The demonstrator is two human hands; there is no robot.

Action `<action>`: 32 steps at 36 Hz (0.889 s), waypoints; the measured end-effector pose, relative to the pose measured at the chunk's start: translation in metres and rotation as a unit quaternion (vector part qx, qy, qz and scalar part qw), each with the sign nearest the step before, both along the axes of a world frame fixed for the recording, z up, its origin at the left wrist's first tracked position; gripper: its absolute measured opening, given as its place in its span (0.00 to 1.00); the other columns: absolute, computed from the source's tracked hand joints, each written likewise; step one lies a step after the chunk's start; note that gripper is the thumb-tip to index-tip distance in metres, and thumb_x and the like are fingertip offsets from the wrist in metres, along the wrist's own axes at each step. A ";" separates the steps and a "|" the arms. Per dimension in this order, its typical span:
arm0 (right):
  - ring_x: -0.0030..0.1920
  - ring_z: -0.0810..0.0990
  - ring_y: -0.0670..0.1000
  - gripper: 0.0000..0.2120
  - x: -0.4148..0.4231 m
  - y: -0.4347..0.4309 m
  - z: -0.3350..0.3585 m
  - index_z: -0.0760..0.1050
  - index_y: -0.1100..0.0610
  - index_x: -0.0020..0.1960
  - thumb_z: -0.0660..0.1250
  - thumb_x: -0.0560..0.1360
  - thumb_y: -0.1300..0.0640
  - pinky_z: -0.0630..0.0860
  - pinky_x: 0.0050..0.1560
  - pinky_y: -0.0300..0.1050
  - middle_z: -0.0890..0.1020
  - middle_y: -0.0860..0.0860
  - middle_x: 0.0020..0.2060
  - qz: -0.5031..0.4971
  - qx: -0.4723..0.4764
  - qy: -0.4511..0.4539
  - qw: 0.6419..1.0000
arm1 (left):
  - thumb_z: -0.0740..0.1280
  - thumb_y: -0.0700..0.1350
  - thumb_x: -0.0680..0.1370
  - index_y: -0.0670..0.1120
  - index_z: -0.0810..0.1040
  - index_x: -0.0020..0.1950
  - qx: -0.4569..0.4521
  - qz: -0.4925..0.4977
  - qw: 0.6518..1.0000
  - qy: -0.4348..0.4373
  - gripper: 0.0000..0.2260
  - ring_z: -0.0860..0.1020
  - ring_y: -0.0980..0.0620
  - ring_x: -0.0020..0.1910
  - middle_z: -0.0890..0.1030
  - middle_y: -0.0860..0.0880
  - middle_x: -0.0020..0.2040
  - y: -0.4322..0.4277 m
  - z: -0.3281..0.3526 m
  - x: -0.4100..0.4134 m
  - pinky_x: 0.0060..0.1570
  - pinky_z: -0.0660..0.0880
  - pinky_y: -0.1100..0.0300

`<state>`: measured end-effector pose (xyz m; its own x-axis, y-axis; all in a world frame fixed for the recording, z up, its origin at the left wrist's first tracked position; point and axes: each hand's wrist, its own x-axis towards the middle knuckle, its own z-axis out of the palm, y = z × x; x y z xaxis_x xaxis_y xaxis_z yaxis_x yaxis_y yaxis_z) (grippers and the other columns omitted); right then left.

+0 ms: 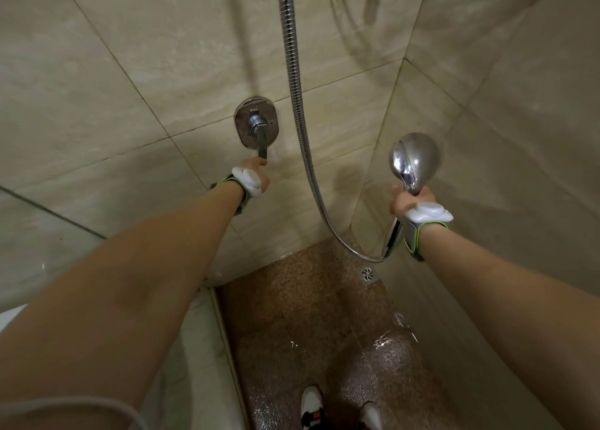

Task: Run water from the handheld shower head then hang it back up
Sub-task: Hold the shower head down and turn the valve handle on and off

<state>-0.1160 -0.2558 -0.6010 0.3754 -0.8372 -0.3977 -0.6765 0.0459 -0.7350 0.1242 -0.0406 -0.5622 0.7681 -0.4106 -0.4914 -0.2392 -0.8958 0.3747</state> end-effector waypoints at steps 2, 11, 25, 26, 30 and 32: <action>0.57 0.84 0.58 0.13 -0.002 -0.005 -0.005 0.73 0.50 0.49 0.66 0.72 0.42 0.76 0.66 0.53 0.86 0.54 0.53 -0.004 0.002 -0.012 1.000 | 0.59 0.41 0.83 0.42 0.54 0.80 -0.002 -0.009 1.000 -0.017 0.26 0.57 0.47 0.79 0.55 0.45 0.80 0.001 0.001 0.007 0.73 0.58 0.59; 0.52 0.85 0.60 0.13 0.004 -0.003 0.006 0.67 0.48 0.39 0.69 0.74 0.44 0.78 0.64 0.57 0.85 0.57 0.49 -0.040 -0.007 -0.072 0.997 | 0.60 0.43 0.82 0.41 0.57 0.79 0.006 -0.038 0.998 -0.047 0.26 0.63 0.47 0.77 0.61 0.45 0.79 -0.017 0.006 0.013 0.74 0.60 0.57; 0.50 0.85 0.62 0.13 0.019 0.002 0.011 0.68 0.50 0.40 0.68 0.72 0.43 0.78 0.62 0.59 0.85 0.60 0.48 -0.048 0.000 -0.089 0.995 | 0.65 0.39 0.79 0.40 0.67 0.74 0.031 -0.079 0.993 -0.082 0.23 0.72 0.42 0.70 0.72 0.40 0.72 -0.031 0.002 0.028 0.67 0.68 0.55; 0.50 0.85 0.61 0.13 0.020 0.001 0.010 0.68 0.50 0.40 0.68 0.72 0.43 0.78 0.62 0.58 0.86 0.59 0.47 -0.048 0.000 -0.085 0.995 | 0.63 0.39 0.80 0.40 0.65 0.76 0.044 -0.088 0.992 -0.083 0.24 0.70 0.43 0.72 0.69 0.40 0.74 -0.033 0.003 0.030 0.68 0.66 0.56; 0.48 0.86 0.60 0.17 0.023 -0.001 0.010 0.70 0.50 0.40 0.66 0.67 0.37 0.79 0.60 0.57 0.86 0.55 0.44 -0.043 -0.002 -0.075 0.996 | 0.60 0.37 0.81 0.37 0.59 0.77 0.079 -0.119 0.987 -0.071 0.25 0.65 0.44 0.75 0.63 0.41 0.77 -0.036 0.004 0.037 0.69 0.64 0.57; 0.46 0.86 0.59 0.19 0.023 -0.004 0.007 0.71 0.50 0.41 0.65 0.63 0.35 0.80 0.59 0.57 0.86 0.54 0.43 -0.038 0.001 -0.073 0.997 | 0.63 0.36 0.79 0.39 0.60 0.77 0.101 -0.140 0.983 -0.060 0.27 0.64 0.43 0.75 0.63 0.41 0.77 -0.032 0.000 0.042 0.68 0.65 0.55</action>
<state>-0.0933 -0.2599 -0.5942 0.3647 -0.8649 -0.3450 -0.5561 0.0949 -0.8257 0.1663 -0.0730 -0.5617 0.6968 -0.5171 -0.4970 -0.5184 -0.8420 0.1492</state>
